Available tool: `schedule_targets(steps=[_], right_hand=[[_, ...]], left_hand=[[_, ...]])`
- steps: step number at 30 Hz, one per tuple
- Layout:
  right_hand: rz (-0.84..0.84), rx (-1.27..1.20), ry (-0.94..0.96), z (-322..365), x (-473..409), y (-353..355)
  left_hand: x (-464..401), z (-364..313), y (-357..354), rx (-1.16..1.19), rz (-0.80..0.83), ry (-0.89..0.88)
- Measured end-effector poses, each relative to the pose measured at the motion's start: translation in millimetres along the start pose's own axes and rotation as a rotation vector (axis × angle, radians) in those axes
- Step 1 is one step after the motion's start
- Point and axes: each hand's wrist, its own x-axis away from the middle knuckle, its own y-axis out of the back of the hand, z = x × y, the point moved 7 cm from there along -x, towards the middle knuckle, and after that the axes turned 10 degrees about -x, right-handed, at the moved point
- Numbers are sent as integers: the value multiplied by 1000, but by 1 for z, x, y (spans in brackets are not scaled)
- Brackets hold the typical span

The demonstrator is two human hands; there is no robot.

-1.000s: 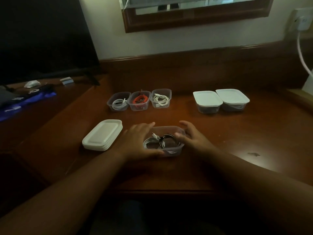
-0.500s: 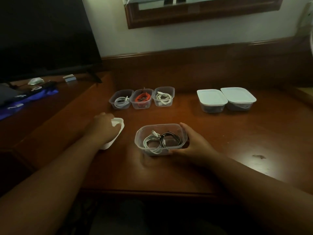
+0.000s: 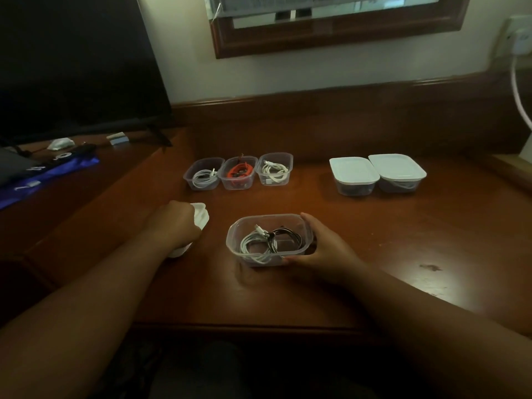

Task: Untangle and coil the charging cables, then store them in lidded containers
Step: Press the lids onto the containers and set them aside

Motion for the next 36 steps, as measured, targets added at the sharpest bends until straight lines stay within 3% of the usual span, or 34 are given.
schedule_targets(steps=[5,8,11,18,20,22,25,27,31,36], right_hand=[[7,1,-18,-3,0,0],[0,-3,-21,-4,-1,0],[5,-9,-16,-4,-1,-1],[17,-18,-25,-5,-1,0],[12,14,-19,-6,-2,1],[2,50,-3,-6,-2,1],[16,42,3,-8,-2,1],[59,-5,-21,-8,-2,0],[122,-59,-80,-9,-3,-2],[63,44,-93,-9,-4,-5]], left_hand=[[24,-16,45,259,-298,-32],[63,-61,69,378,-507,-293],[90,-100,73,374,-550,-518],[87,-124,49,428,-450,-715],[79,-119,47,532,-436,-668],[67,-115,42,576,-323,-568],[51,-121,24,402,-27,-490],[47,-126,20,363,68,-489],[47,-130,21,370,120,-462],[51,-132,14,320,126,-473]])
